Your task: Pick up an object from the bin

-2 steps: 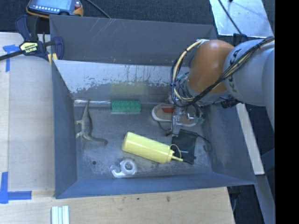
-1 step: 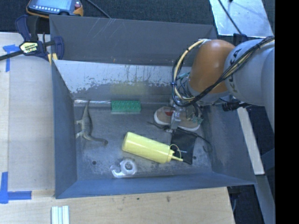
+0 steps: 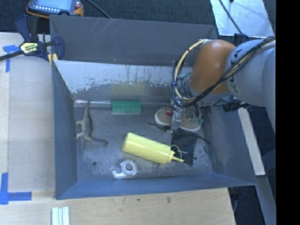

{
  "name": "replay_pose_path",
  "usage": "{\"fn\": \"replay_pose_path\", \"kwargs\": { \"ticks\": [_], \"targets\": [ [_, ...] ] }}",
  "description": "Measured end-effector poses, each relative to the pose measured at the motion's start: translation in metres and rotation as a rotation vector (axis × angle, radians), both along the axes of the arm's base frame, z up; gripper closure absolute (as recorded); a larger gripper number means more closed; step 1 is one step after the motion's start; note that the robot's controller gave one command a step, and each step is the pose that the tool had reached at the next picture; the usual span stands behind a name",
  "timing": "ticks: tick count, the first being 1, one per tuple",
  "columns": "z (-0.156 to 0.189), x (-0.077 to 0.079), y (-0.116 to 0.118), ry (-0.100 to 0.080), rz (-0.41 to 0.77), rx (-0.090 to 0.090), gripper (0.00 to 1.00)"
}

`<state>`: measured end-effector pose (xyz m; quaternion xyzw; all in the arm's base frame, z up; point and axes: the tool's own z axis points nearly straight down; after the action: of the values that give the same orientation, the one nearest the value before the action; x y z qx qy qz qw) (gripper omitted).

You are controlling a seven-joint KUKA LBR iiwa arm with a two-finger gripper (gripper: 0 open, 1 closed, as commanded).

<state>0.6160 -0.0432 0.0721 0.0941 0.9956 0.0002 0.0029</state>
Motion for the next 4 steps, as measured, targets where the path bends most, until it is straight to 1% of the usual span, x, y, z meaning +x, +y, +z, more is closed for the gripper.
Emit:
{"fn": "replay_pose_path", "kwargs": {
  "ticks": [1, 2, 4],
  "targets": [
    [0.002, -0.001, 0.000, 0.000, 0.000, 0.000, 1.00],
    [0.014, -0.001, 0.000, 0.005, 0.000, 0.001, 1.00],
    [0.037, -0.001, 0.000, 0.004, 0.000, 0.000, 1.00]
  ]
}}
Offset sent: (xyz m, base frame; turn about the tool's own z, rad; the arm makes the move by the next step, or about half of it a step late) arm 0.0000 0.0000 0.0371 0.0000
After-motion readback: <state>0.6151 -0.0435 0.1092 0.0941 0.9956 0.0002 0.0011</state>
